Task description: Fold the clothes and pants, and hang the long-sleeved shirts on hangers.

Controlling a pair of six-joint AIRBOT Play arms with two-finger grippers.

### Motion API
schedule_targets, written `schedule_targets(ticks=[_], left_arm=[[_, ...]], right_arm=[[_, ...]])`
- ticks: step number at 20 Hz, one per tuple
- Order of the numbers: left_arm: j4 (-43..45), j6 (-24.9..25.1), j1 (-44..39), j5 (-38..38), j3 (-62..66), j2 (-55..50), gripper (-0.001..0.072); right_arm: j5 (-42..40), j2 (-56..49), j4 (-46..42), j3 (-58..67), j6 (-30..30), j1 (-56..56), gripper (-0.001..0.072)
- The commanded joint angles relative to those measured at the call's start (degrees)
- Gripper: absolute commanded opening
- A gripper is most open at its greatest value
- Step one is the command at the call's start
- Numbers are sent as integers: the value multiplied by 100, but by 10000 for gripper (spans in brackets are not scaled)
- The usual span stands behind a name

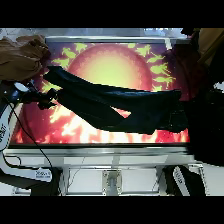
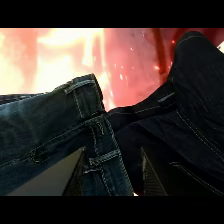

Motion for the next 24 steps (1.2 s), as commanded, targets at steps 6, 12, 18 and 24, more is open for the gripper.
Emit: schedule_targets(ticks=[6,12,18,24], left_arm=[[-503,4,-282,850,-245,-221,473],[-597,2,-409,1272,-236,-345,16],[-546,562,-131,796,-236,496,15],[1001,424,101,-634,-238,1657,15]], right_arm=[[9,52,229,-15,-13,0,392],[11,52,234,-15,-11,0,392],[382,-87,24,-223,-284,-4,392],[1051,-1451,243,-1027,-1021,-485,394]])
